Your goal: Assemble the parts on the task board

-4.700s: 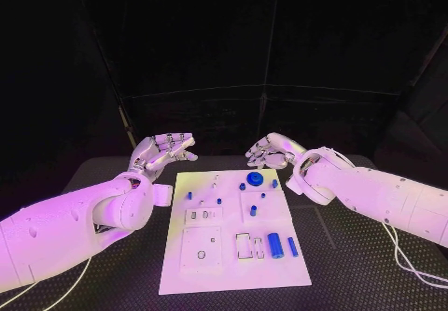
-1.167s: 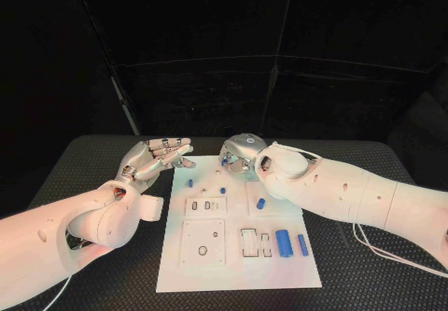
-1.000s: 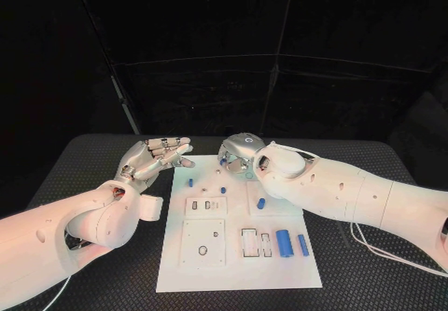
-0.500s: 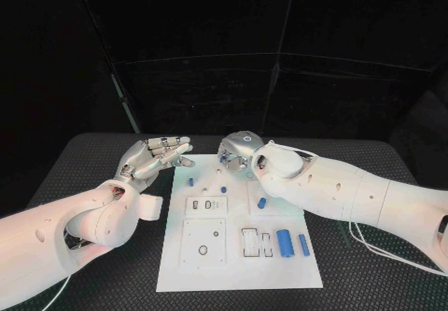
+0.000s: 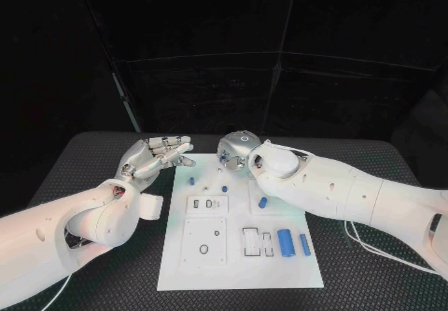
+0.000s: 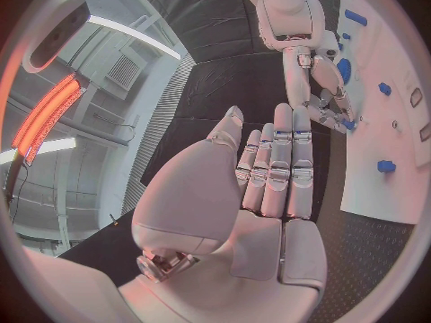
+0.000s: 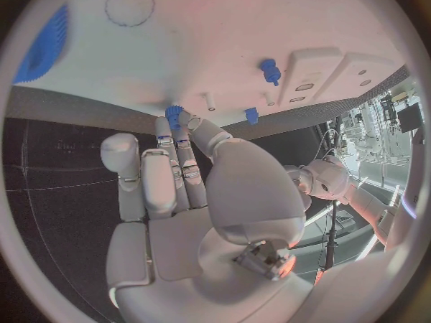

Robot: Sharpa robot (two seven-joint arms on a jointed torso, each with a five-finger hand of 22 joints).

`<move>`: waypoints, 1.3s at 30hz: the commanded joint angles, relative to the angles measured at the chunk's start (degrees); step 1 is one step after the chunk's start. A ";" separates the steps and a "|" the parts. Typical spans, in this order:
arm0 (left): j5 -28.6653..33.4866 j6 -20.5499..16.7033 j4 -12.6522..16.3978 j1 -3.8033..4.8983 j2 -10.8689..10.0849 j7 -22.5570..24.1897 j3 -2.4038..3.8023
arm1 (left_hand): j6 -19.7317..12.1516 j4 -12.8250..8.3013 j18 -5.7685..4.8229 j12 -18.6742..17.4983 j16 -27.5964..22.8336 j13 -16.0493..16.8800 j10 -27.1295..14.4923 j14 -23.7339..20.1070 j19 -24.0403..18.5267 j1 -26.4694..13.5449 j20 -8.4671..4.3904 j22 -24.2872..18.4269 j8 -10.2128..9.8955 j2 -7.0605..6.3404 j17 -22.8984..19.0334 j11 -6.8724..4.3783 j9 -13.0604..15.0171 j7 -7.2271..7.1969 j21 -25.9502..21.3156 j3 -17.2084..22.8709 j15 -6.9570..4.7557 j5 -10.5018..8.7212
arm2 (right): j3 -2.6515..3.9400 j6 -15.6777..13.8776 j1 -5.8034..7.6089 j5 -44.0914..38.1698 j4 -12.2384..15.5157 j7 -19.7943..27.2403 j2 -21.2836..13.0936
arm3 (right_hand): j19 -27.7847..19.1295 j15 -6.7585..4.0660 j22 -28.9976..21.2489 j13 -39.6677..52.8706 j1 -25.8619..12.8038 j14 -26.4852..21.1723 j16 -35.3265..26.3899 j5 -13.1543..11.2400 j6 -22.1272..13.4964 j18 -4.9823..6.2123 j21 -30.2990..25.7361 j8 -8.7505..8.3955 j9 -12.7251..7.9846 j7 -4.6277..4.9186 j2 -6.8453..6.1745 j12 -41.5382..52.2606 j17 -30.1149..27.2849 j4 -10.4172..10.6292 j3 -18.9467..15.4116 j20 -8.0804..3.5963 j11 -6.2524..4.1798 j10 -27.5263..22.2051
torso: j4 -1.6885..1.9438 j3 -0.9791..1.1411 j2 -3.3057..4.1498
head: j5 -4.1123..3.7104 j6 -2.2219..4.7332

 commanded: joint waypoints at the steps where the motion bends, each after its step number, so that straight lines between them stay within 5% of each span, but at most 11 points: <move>1: -0.27 1.04 0.15 0.10 -0.04 0.15 0.09 | -0.14 -0.31 0.57 -0.19 -0.38 -0.09 0.10 -0.40 -0.35 0.20 -0.02 0.06 -0.25 0.10 0.06 0.31 -0.09 0.44 0.33 0.01 0.09 -0.28 | 0.07 0.97 0.18 -0.73 -0.53 -0.38 0.25 | 0.45 0.20 0.09 -0.08 0.02 1.83 0.26 -0.22 0.08 -0.34 0.37 0.04 0.05 -0.07 -0.53 0.05 -0.04 0.30 0.10 0.11 0.04 -0.11 | -0.06 -0.05 0.01 | 0.17 -0.14; 8: -0.27 1.31 0.13 0.11 -0.04 0.03 0.10 | -0.13 -0.30 0.57 -0.26 -0.42 -0.08 0.10 -0.45 -0.39 0.15 0.00 0.06 -0.29 0.14 0.11 0.33 -0.09 0.47 0.33 0.02 0.12 -0.29 | 0.06 1.69 0.18 -0.32 -1.05 -0.29 0.59 | 0.03 0.60 -0.25 -0.63 -0.74 1.61 0.07 -0.76 -1.90 -0.30 0.26 -0.53 -0.31 0.38 -1.63 -0.24 -0.58 1.15 0.72 0.35 0.50 -2.08 | -0.19 0.01 0.04 | 0.25 -0.11; 12: -0.27 1.42 0.11 0.11 -0.05 -0.03 0.11 | -0.13 -0.30 0.56 -0.32 -0.46 -0.08 0.08 -0.50 -0.44 0.11 0.02 0.06 -0.33 0.16 0.16 0.36 -0.09 0.50 0.33 0.02 0.14 -0.29 | 0.06 1.08 0.19 -0.03 -1.46 -0.41 0.64 | -4.82 1.94 -6.99 -1.42 -1.92 -0.28 -3.89 -3.52 -10.50 1.03 -3.62 -0.51 -0.42 1.39 -4.38 0.03 -6.79 2.70 1.07 1.55 2.15 -10.33 | -0.21 0.01 0.07 | 0.21 -0.07; 16: -0.27 1.55 0.05 0.12 -0.08 -0.10 0.12 | -0.16 -0.31 0.56 -0.42 -0.52 -0.08 0.05 -0.58 -0.50 0.06 0.05 0.06 -0.40 0.16 0.22 0.40 -0.09 0.55 0.33 0.01 0.17 -0.31 | 0.06 -0.49 0.18 0.10 -0.66 -0.58 0.00 | -8.14 2.48 -12.20 -1.35 -0.76 -1.85 -7.37 -5.13 -16.18 1.85 -7.09 -0.39 -0.34 -0.04 -5.99 0.61 -11.87 4.60 -1.28 2.24 2.80 -15.69 | -0.10 0.08 0.10 | 0.20 0.05; 26: -0.27 1.80 -0.55 0.12 -0.43 -0.15 0.12 | -0.16 -0.31 0.56 -0.42 -0.52 -0.08 0.05 -0.58 -0.50 0.06 0.05 0.06 -0.40 0.16 0.22 0.40 -0.09 0.55 0.33 0.01 0.17 -0.31 | 0.10 -4.58 0.13 2.79 7.48 -1.14 -6.87 | -6.73 2.06 -12.00 -1.20 1.01 -1.06 -6.98 -4.05 -13.57 1.70 -7.17 0.13 0.05 0.79 -6.53 3.42 -11.62 7.97 -3.25 2.01 2.33 -15.04 | -0.43 0.13 -0.02 | 0.19 0.40; 29: -0.27 1.99 -0.64 0.11 -0.53 -0.16 0.12 | -0.18 -0.32 0.55 -0.50 -0.58 -0.08 0.02 -0.65 -0.56 0.03 0.07 0.05 -0.45 0.16 0.27 0.43 -0.09 0.57 0.33 0.00 0.21 -0.31 | 1.28 -5.51 0.11 6.43 10.43 -1.35 -10.34 | -5.61 1.75 -10.96 -1.08 0.84 -0.53 -6.40 -3.83 -11.99 1.48 -6.56 0.49 0.18 1.11 -6.77 4.90 -10.82 9.39 -3.53 1.71 1.90 -13.13 | -0.72 0.26 -0.15 | 0.15 0.62; 32: -0.27 2.24 -0.73 0.11 -0.64 -0.27 0.12 | -0.18 -0.32 0.55 -0.50 -0.58 -0.08 0.02 -0.65 -0.56 0.03 0.07 0.05 -0.45 0.16 0.27 0.43 -0.09 0.57 0.33 0.00 0.21 -0.31 | 2.62 -5.35 0.10 14.11 12.75 -1.78 -14.47 | -2.16 1.20 -6.12 0.32 -1.12 0.69 -3.75 -1.86 -9.96 0.61 -3.74 1.14 0.37 1.31 -7.32 8.88 -6.85 11.90 -4.24 1.34 1.04 -5.17 | -1.03 0.42 -0.27 | 0.06 0.85; 37: -0.27 2.46 -0.82 0.10 -0.66 -0.40 0.11 | -0.18 -0.32 0.55 -0.51 -0.58 -0.08 0.02 -0.67 -0.57 0.02 0.08 0.05 -0.46 0.16 0.28 0.43 -0.09 0.57 0.32 0.00 0.21 -0.31 | 3.68 -2.24 0.10 23.40 13.69 -3.32 -19.05 | 0.93 -0.50 -1.85 4.35 -2.78 1.77 -0.67 1.76 -10.21 -0.19 -1.04 1.09 0.14 -0.02 -10.32 14.95 -2.57 15.01 -9.14 -0.23 -0.99 4.22 | -1.54 0.49 -0.45 | -0.02 1.06; 39: -0.27 2.54 -0.90 0.10 -0.59 -0.44 0.11 | -0.17 -0.32 0.55 -0.54 -0.61 -0.07 0.03 -0.71 -0.60 0.00 0.09 0.05 -0.48 0.17 0.31 0.43 -0.08 0.56 0.32 0.01 0.23 -0.31 | 3.83 -0.82 0.10 24.98 13.78 -4.11 -20.18 | 1.26 -0.77 -1.39 7.32 -1.55 1.84 0.14 2.78 -11.10 -0.34 -0.70 1.17 0.07 -0.23 -10.39 17.83 -1.48 17.01 -13.12 -0.64 -1.18 4.34 | -1.65 0.51 -0.50 | -0.05 1.09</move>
